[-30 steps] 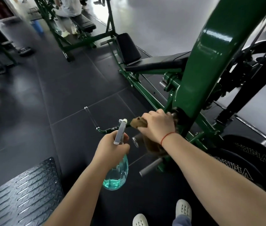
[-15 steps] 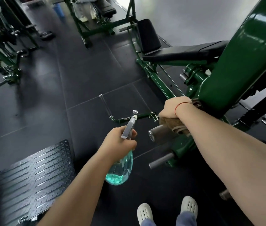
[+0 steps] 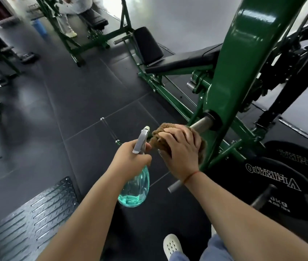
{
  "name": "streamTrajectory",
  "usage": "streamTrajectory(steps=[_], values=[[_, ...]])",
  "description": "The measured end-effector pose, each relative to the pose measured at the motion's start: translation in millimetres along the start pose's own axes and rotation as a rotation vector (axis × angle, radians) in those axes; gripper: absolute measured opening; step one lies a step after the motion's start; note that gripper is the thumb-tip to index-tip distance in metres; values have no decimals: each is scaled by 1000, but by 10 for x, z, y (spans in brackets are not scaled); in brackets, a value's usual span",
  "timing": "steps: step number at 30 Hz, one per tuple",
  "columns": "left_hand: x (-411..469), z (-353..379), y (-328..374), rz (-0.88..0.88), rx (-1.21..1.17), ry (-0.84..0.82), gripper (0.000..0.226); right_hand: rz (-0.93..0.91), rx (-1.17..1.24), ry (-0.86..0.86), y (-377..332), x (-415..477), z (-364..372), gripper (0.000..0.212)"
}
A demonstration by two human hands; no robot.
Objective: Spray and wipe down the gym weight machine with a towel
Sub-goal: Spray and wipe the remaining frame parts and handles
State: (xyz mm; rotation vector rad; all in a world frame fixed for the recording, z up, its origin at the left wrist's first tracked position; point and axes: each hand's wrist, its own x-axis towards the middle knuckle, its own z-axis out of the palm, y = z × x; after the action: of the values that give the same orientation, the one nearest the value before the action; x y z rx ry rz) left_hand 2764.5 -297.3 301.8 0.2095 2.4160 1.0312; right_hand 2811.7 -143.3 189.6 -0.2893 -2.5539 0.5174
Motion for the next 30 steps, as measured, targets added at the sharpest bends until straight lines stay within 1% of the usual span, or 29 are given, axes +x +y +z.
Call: streamTrajectory(steps=[3,5,9,12,13,15,17,20,22,24,26,27,28,30], values=[[16,90,63,18,31,-12,17,98,163,51,66,-328,94,54],[1,165,108,25,46,-9,14,191,268,51,65,-408,83,60],[-8,295,159,27,46,-15,24,366,353,78,106,-264,-46,56],[-7,328,191,28,52,-56,17,520,392,125,270,-61,-126,52],[-6,334,197,24,54,-72,19,553,404,149,331,-3,-148,53],[-9,341,197,11,62,-89,22,579,424,193,415,75,-193,55],[3,340,198,11,76,-92,22,596,440,191,404,88,-217,56],[31,335,231,15,107,-90,20,642,468,166,239,-6,-175,55],[67,354,238,12,137,-85,15,640,530,196,84,-135,-119,53],[85,370,240,16,169,-82,14,621,665,228,-48,-275,-74,49],[107,375,235,17,180,-89,19,673,826,254,-89,-331,-104,44],[112,365,238,15,178,-88,23,733,938,284,-92,-321,-144,40],[110,353,238,16,179,-87,26,831,1081,345,-88,-297,-204,37],[123,334,243,30,202,-91,24,1078,1314,509,-37,-176,-330,30]])
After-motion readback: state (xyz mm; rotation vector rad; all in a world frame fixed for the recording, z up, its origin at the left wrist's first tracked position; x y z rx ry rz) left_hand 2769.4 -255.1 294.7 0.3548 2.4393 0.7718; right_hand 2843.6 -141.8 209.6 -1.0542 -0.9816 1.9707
